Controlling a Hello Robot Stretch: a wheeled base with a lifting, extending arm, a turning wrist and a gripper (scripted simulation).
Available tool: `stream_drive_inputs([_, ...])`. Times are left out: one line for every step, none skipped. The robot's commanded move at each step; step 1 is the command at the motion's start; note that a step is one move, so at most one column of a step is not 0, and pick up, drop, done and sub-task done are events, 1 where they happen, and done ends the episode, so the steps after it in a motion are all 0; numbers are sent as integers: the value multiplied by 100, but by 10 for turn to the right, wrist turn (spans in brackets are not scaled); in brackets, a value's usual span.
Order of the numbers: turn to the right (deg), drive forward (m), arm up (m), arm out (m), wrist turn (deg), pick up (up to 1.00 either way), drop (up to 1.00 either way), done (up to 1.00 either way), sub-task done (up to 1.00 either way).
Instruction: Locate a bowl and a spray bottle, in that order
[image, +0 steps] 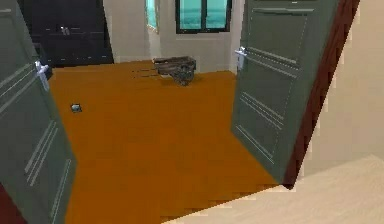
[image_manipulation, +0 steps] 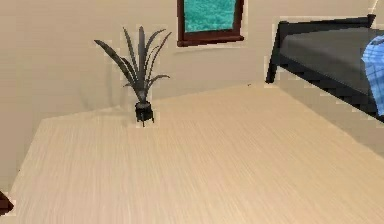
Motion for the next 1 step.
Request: stream_drive_inputs([0,100,0,0,0,0,0,0,0])
